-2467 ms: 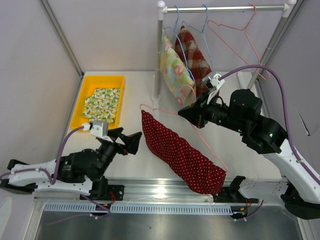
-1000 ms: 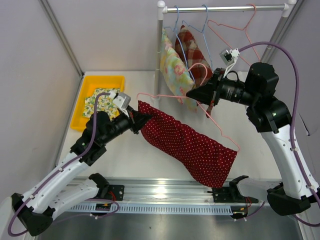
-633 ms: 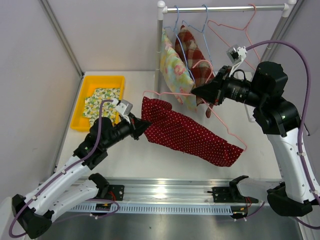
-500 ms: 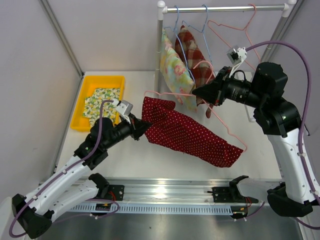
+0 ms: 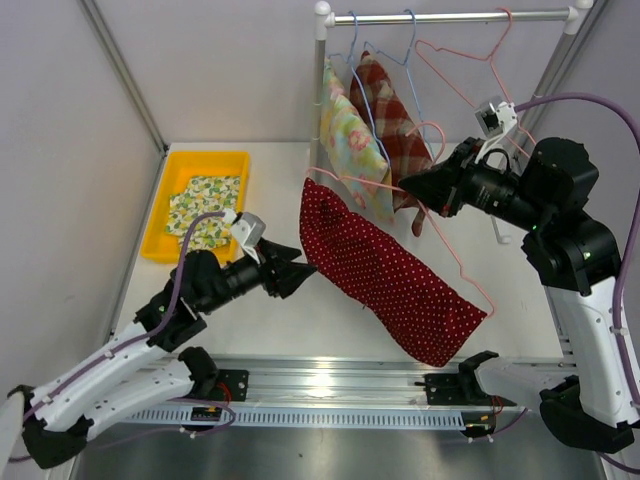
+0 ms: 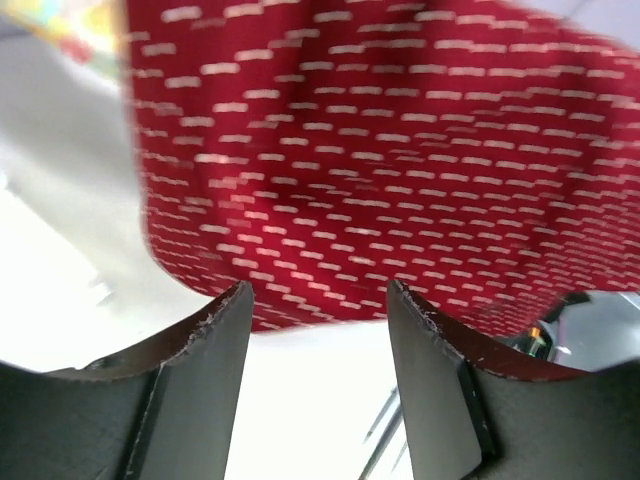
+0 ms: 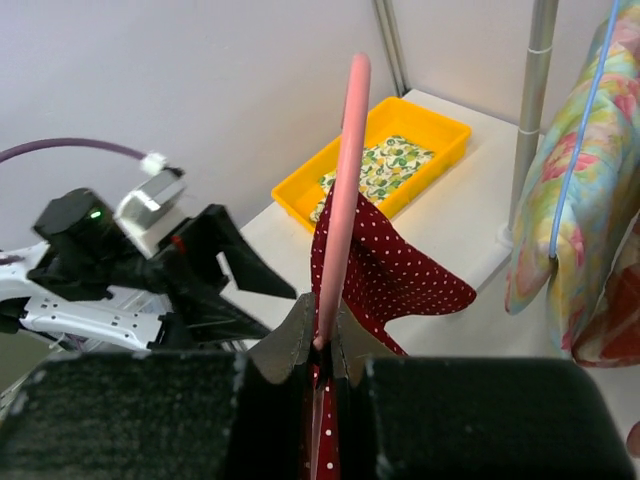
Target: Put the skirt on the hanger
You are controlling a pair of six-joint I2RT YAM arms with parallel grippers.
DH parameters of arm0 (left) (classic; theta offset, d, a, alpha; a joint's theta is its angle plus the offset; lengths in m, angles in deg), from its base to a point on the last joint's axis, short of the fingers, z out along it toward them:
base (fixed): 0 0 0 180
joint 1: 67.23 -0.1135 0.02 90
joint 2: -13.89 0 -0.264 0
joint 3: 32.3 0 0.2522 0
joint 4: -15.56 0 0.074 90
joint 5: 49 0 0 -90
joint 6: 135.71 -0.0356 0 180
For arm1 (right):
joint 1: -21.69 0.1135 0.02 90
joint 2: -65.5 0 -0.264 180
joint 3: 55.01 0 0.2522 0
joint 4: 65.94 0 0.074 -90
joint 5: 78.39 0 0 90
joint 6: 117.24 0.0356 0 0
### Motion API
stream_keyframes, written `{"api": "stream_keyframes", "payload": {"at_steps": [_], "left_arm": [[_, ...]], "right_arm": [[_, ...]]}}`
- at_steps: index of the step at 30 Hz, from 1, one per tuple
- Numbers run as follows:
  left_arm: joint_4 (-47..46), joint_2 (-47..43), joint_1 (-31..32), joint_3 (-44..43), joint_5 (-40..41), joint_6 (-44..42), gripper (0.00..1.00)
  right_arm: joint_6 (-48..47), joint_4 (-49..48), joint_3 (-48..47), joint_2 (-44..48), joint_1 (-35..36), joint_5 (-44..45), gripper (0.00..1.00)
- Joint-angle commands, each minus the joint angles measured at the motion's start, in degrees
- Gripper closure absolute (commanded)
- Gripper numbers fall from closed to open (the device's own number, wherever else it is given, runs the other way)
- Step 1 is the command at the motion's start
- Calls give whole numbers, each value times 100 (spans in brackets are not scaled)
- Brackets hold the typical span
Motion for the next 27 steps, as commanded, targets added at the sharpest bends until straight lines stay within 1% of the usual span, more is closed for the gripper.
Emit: {"api": "stream_keyframes", "payload": {"at_steps": [1,2,4,5,6,7,8,9,11,12,13,14,15,16,17,19,20,21,23,27], "left_arm": [[-1,-242,1031,-405,1290,-140,38],[-46,-242,1660,-405,1609,-123,38],[-325,-85,2348,-449,2154,-183,38],[-379,38,2709,-484,2879,-245,38],[-476,413,3495,-545,3312,-333,37],[-851,635,3851,-694,3656,-612,37],[-1003,880,4447,-791,4277,-737,37],[-1143,1405,4679,-992,4536,-877,35],[-1512,1944,5109,-1336,5019,-1168,34],[-1566,2486,5190,-1624,5144,-1229,33],[-1601,2744,5252,-1758,5249,-1230,33],[-1758,2964,5339,-2081,5346,-1221,32],[-1829,3183,5375,-2171,5373,-1230,31],[-1839,3595,5419,-2311,5504,-1230,30],[-1778,3781,5506,-2678,5775,-1221,30],[-1733,4220,5560,-2874,5909,-1212,29],[-1742,4301,5569,-3032,5927,-1212,27],[-1725,4372,5569,-3103,5979,-1143,20],[-1760,4486,5569,-3226,5980,-1160,13],[-1638,4662,5586,-3402,6129,-1186,12]], "right_arm": [[24,-206,7,12,-21,205,100],[24,-215,25,12,-12,240,100],[15,-215,42,3,-21,249,100],[15,-223,69,20,-21,275,100],[24,-232,78,12,-21,319,100],[15,-241,95,20,-12,354,100],[24,-232,95,20,-21,380,100],[15,-232,104,21,-12,459,100],[24,-224,95,-6,49,565,100],[7,-206,95,-15,93,739,100],[-2,-189,95,-23,154,871,100],[-28,-154,95,-32,294,977,100],[-72,-145,95,-24,365,1196,100],[-90,-110,95,-58,444,1329,100],[-99,-101,87,-67,549,1399,100],[-99,-109,87,-102,603,1540,100],[-116,-109,69,-120,681,1593,100],[-117,-92,52,-146,726,1759,100],[-143,-57,51,-234,901,2075,100],[-187,-30,25,-366,1121,2595,100]]}}
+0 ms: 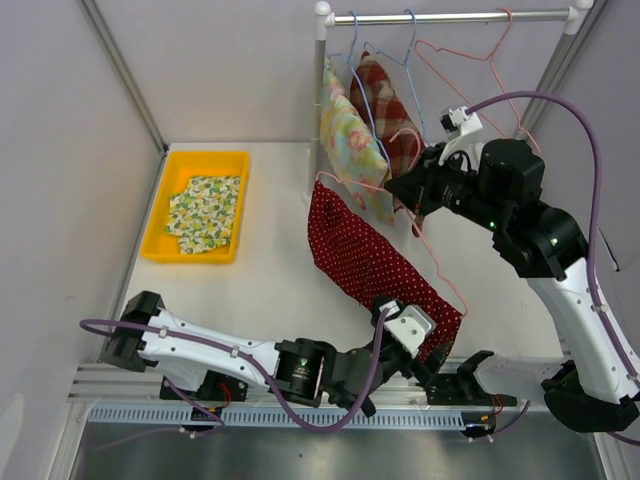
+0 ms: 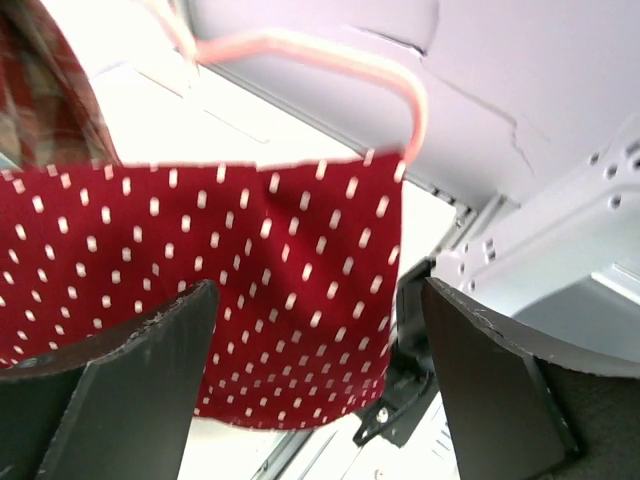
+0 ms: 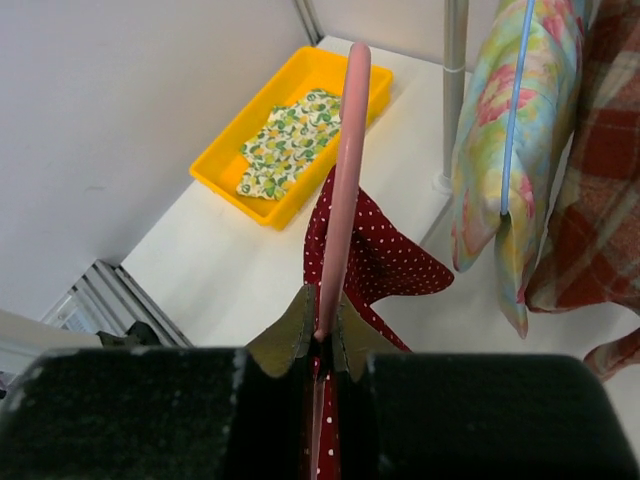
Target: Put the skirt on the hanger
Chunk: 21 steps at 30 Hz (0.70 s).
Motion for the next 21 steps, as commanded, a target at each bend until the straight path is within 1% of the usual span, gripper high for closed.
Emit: {"api": "stream_keyframes", "payload": {"at_steps": [1,3,6,9,10,12,13,18,19,21], "left_arm": [[-133,53,41,-386,385,-82,10],[-54,149,68,-465,534,-91,10],[113,333,68,-641,684,-65,14],[262,492,68,-729,755,-91,23],[376,536,68,-807,798,-74,32],[534,659,68,-878,868,23,39],[674,685,68,-957,947,58,47],[807,817,68,-975,1141,190,56],[799,817,68,-958,1159,190,63],[799,817,68,-949,1124,173,72]], "right_arm": [[-62,-262,-156,-80,149,702,100],[-62,-236,-183,-115,175,922,100],[-27,-218,-270,-185,184,1019,100],[-44,-166,-428,-256,211,1204,100],[-53,-139,-472,-273,202,1239,100],[-71,-86,-578,-326,202,1222,100],[-71,-77,-596,-326,211,1222,100],[-89,-51,-587,-283,219,1204,100],[-89,-51,-570,-274,211,1204,100],[-97,-60,-535,-239,211,1239,100]]}}
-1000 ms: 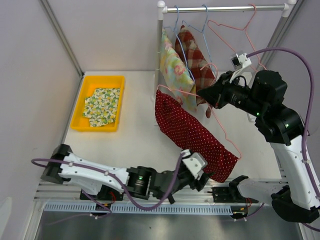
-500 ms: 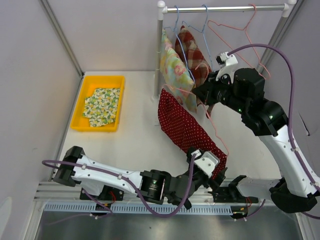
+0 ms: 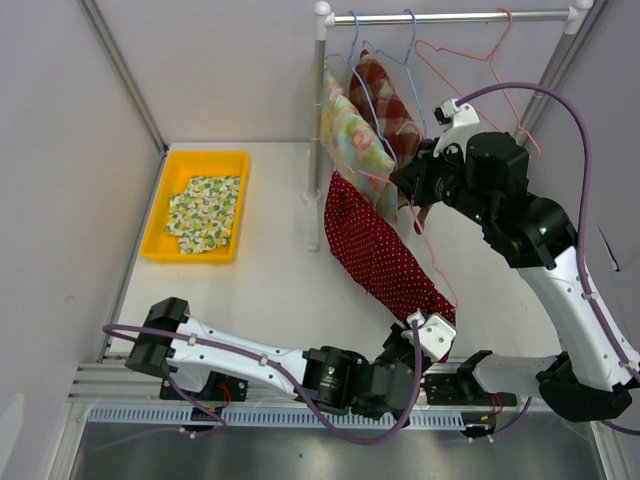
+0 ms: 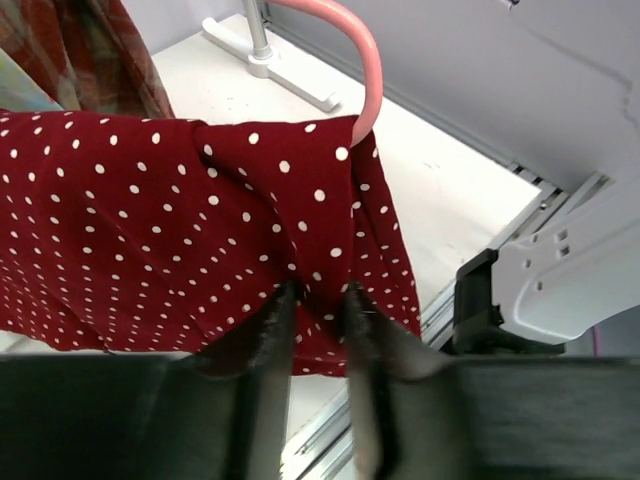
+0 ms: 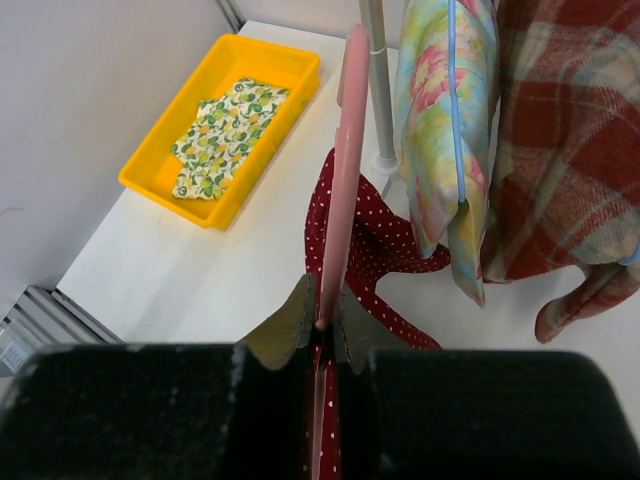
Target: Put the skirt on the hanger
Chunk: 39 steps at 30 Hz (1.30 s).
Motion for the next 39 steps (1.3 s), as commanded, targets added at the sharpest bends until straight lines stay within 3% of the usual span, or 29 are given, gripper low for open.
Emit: {"api": "stream_keyframes", "payload": {"at_steps": [1,3,19,21,22,23,27,34,39], "left_arm": [[25,-7,28,-228,208,50,89],[16,2,28,-210,86,59,100],[34,-77,266,678,-425,1430,100],[166,-121,274,695,-381,1404,92],[122,-217,275,713,-372,1325,71],[113,-287,275,756,-372,1272,61],[-169,-761,257,853,-460,1017,40],[23,-2000,12,942,-662,920,38],[438,-2668,-751,959,-1066,999,38]], "right_arm": [[-45,-302,-263,164,31,109,100],[-71,-276,-281,181,31,162,100],[-238,5,-615,261,-303,83,100],[-212,14,-510,313,-303,57,100],[-203,14,-449,348,-294,48,100],[-194,40,-387,392,-303,48,100],[-221,390,-132,594,-294,74,100],[-212,1068,466,1296,-311,92,100],[-10,1780,493,1623,-320,687,100]]}}
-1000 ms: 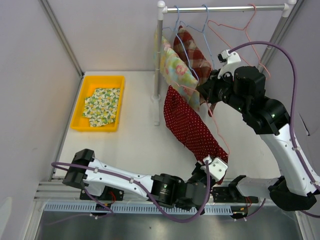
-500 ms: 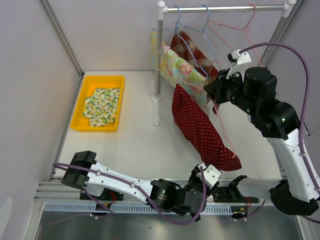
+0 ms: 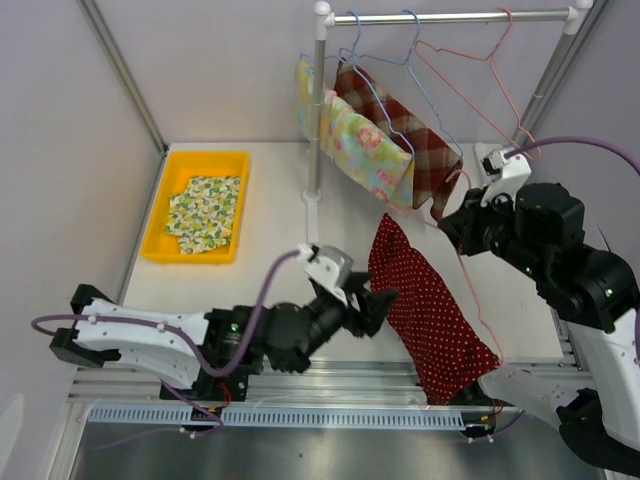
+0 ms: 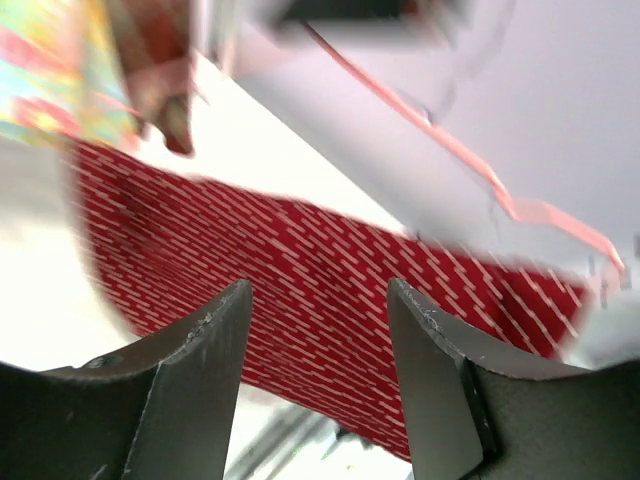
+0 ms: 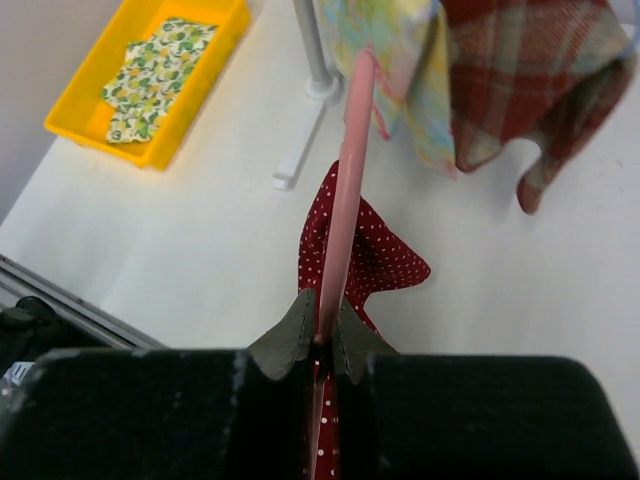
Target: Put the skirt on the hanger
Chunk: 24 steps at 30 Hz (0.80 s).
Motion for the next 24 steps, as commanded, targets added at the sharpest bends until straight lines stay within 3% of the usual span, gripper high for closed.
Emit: {"api": "stream_keyframes", "payload": {"at_steps": [1,13,20,24], "left_arm": [[283,-368,-537,-31,-484,29,38],[652,-869,-1821,224,-1698,240,38],[854,-1071,-2374,276,-2305,205,38],[942,-1177,-2577,329,-2542,178,38]], "right_arm": [[191,360,-119,305,-27,553,100],[244,1028,-514,15,-150,2259,100],[-159,845,-814,-292,-694,2462,100],[-669,221,-726,-354,-1283,1815,100]]}}
